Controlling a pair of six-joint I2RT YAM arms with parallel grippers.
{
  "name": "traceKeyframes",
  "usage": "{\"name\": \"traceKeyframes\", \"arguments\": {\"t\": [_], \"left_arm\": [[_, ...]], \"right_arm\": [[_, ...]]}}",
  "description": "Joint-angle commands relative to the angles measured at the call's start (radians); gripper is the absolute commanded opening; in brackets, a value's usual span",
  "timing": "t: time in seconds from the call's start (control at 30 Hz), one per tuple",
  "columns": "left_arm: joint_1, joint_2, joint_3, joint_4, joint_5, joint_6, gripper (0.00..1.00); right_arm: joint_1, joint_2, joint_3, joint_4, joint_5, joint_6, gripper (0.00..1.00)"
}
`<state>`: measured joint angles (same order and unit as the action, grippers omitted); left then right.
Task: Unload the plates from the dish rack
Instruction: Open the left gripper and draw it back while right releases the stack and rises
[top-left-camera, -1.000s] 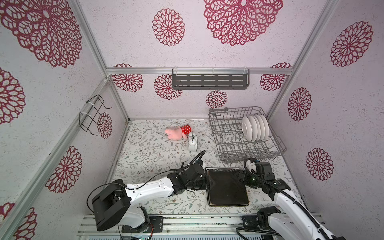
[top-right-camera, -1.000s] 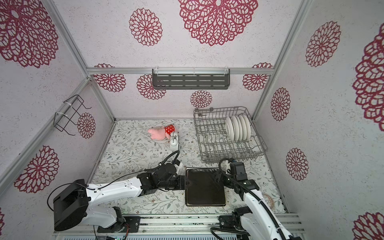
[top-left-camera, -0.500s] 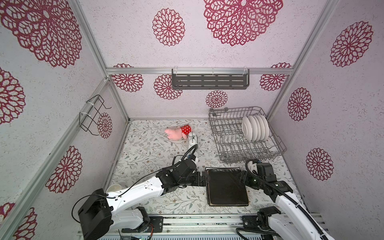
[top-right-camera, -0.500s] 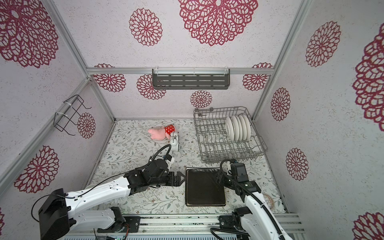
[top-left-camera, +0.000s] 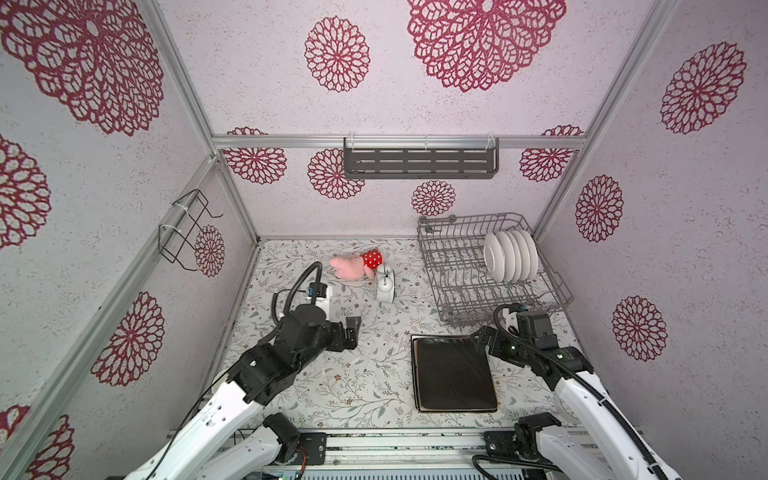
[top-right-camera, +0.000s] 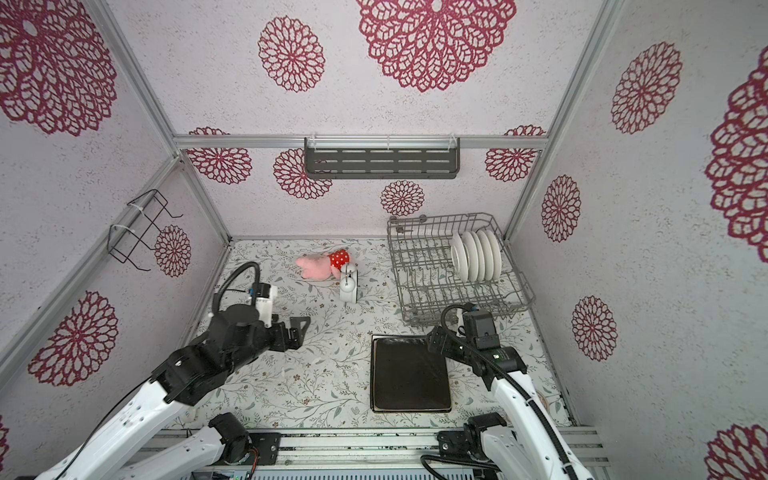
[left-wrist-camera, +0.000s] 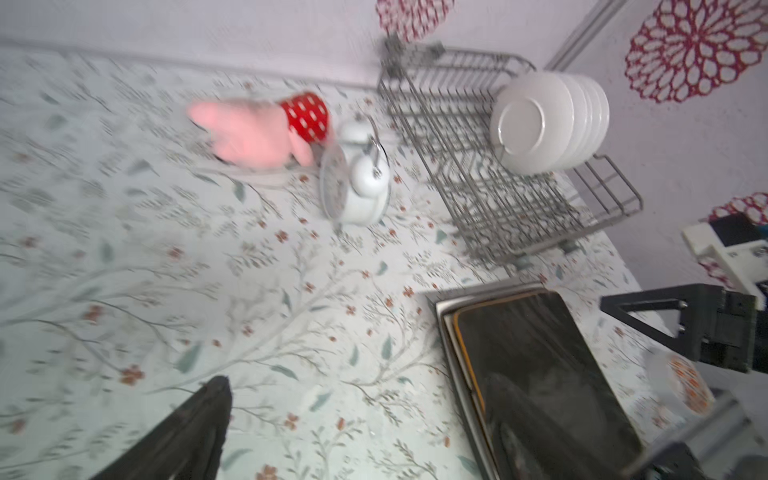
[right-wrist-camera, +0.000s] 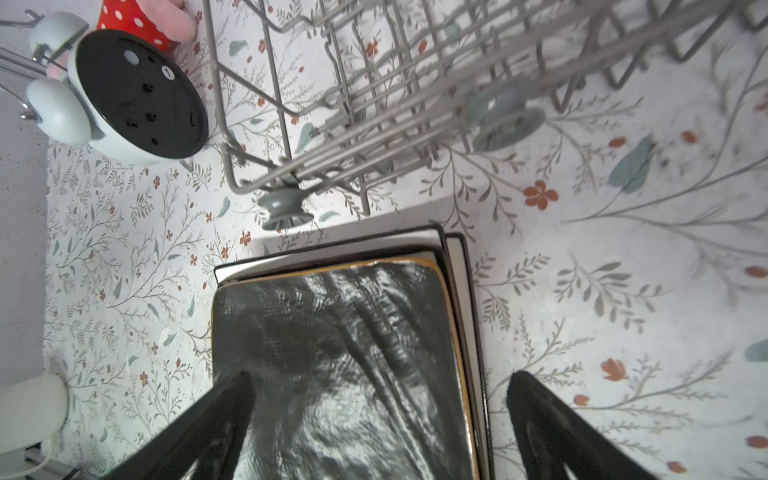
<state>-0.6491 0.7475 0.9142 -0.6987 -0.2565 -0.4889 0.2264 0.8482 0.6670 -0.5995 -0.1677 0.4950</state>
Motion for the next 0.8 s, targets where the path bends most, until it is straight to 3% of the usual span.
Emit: {"name": "traceKeyframes", "arguments": {"t": [0.0, 0.17, 0.3, 0.43, 0.6, 0.77], "left_arm": [[0.034, -0.112, 0.013, -0.065, -0.178, 0.241, 0.97], [0.044, -0.263, -0.026, -0.007, -0.325, 0.458, 0.97], [0.046, -0.389, -0.114, 0.052, -0.362, 0.588, 0.97], [0.046, -0.505, -0.212, 0.100, -0.337, 0.673, 0.97], [0.046, -0.573, -0.284, 0.088, -0.294, 0.696, 0.97], [0.046, -0.616, -0.321, 0.096, -0.242, 0.704, 0.97]], "right_arm": [[0.005, 0.061, 0.103, -0.039, 0.086, -0.104, 0.99], [0.005, 0.161, 0.313, -0.115, 0.160, -0.284, 0.99], [0.005, 0.222, 0.508, -0.203, 0.401, -0.408, 0.99], [0.005, 0.210, 0.544, -0.123, 0.554, -0.493, 0.99], [0.029, 0.257, 0.592, -0.102, 0.587, -0.586, 0.99], [0.031, 0.242, 0.568, -0.058, 0.377, -0.692, 0.99]]}}
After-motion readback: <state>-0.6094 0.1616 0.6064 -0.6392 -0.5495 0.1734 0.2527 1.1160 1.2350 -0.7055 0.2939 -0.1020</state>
